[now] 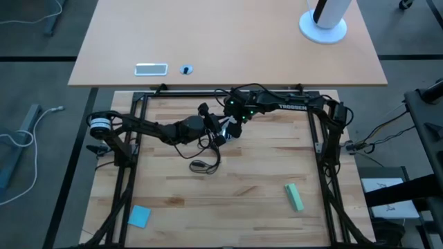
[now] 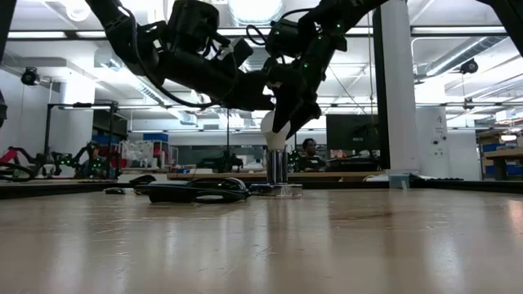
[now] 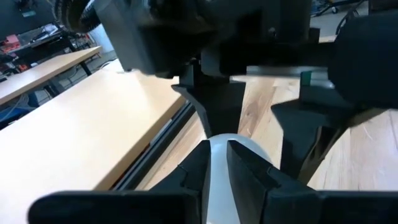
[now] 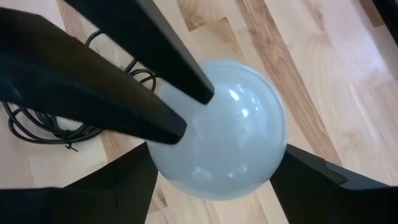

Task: Screw lightbulb
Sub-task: Insert the lightbulb into the lamp

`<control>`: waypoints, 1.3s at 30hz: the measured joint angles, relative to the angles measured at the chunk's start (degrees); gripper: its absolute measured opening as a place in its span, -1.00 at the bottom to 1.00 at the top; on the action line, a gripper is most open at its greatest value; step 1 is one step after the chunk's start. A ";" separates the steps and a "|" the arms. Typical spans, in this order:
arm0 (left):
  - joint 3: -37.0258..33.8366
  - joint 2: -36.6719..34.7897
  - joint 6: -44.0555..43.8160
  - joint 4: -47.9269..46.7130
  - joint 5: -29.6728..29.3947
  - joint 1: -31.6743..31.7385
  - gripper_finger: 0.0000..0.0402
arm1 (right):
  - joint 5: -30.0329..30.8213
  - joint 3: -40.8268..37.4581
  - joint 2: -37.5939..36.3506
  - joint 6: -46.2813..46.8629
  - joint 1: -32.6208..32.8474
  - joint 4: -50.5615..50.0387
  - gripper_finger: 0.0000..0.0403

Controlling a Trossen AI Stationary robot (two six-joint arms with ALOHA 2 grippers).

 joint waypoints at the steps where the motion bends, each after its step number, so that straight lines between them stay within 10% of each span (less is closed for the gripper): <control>1: 0.00 0.00 0.07 -0.04 0.00 0.00 -0.78 | 0.02 0.00 -0.18 0.10 0.05 -0.21 0.35; 21: -0.07 0.00 0.41 -0.50 0.00 0.00 -0.78 | 4.42 -5.47 -9.81 0.54 2.14 -3.09 0.25; 39: -0.07 0.00 -1.54 -0.69 0.00 0.00 -0.71 | 12.55 -41.09 -24.71 3.02 3.05 54.10 -0.62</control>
